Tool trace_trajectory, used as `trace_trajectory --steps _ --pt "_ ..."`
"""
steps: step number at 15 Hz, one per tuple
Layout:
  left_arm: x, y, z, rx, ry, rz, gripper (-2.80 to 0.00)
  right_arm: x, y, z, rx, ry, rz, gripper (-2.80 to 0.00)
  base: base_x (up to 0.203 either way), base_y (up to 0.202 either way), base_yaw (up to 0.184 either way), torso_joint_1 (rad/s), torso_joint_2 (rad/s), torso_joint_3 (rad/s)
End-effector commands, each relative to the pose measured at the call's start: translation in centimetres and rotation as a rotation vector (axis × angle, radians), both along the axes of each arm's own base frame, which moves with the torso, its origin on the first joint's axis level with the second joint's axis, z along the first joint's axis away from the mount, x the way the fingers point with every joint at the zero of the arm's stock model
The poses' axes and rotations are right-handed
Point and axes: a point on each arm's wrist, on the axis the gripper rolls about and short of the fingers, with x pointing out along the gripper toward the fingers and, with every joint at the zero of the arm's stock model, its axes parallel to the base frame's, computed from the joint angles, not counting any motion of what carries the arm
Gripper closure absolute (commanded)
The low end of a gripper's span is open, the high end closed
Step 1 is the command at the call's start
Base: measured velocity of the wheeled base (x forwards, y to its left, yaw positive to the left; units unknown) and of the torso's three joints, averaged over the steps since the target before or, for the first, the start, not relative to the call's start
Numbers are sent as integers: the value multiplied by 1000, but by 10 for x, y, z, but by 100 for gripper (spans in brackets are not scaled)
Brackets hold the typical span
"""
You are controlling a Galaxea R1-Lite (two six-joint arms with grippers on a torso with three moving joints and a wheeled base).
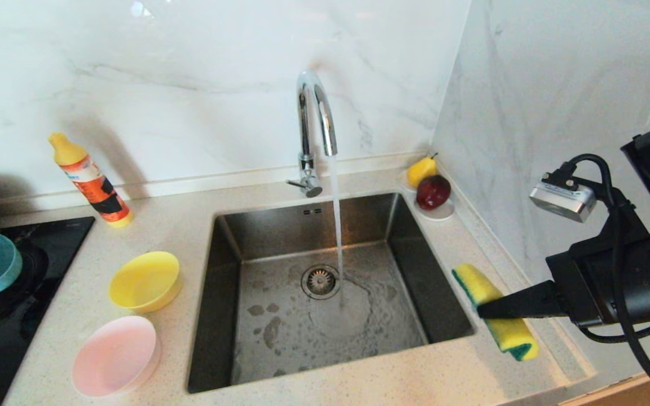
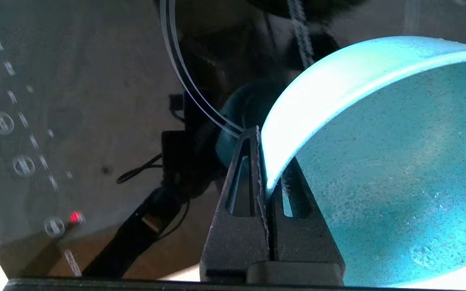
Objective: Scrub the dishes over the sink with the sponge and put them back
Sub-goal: Place the bowl on the table
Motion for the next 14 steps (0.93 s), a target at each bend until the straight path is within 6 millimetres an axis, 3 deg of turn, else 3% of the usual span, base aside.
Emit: trace_trajectory --steps 1,5,9,14 --pt "6 14 -16 -26 19 24 0 0 0 0 1 5 -2 0 0 0 0 0 0 0" --pt "8 31 -33 -50 40 52 0 0 0 -1 -4 2 9 0 0 0 0 0 0 0" --pt "10 35 -43 -88 58 43 0 0 1 -1 -4 3 9 0 0 0 0 0 0 0" --pt "12 32 -38 -164 5 -11 0 -1 -1 -1 -4 2 6 0 0 0 0 0 0 0"
